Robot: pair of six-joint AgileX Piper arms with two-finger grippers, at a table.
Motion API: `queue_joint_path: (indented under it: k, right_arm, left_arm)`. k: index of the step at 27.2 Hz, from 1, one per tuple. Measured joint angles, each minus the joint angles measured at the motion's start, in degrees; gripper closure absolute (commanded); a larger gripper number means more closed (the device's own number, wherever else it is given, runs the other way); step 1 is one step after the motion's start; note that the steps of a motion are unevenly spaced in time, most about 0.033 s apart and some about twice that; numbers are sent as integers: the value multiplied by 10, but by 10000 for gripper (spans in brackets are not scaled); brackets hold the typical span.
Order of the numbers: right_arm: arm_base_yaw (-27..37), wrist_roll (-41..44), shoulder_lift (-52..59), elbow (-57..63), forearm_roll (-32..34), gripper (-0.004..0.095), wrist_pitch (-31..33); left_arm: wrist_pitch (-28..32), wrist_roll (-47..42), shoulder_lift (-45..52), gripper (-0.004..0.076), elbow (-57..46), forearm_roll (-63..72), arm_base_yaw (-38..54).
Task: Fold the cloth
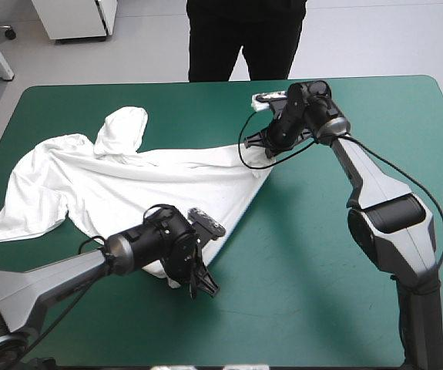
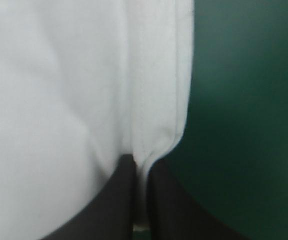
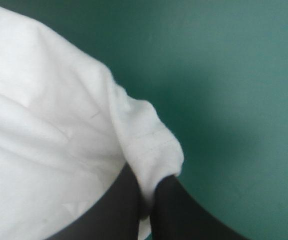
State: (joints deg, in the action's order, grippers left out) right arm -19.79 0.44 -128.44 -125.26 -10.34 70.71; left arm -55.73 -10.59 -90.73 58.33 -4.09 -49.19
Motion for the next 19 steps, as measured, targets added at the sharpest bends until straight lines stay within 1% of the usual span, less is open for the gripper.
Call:
queue_joint_path:
  k: [1, 3, 5, 8, 12, 15, 19]
  right_arm:
    - [-1, 0, 36, -4, -1, 925, 2]
    - [-1, 1, 89, -8, -4, 925, 4]
    - [-1, 1, 124, -9, -5, 925, 6]
    - [-1, 1, 168, -9, -5, 925, 8]
    - [-2, 1, 228, -9, 13, 925, 9]
    - [-2, 1, 275, -9, 40, 925, 9]
    - [-2, 1, 339, -9, 79, 925, 9]
  left_arm:
    - [-38, -7, 19, 733, 17, -24, 22]
    - [-75, -11, 59, 733, 65, -59, 63]
    - [-96, -11, 84, 733, 106, -77, 93]
    - [-113, -11, 113, 733, 168, -100, 130]
    - [-123, -3, 131, 733, 260, -124, 163]
    - [-122, 20, 135, 733, 329, -134, 172]
    - [-90, 44, 135, 733, 411, -137, 173]
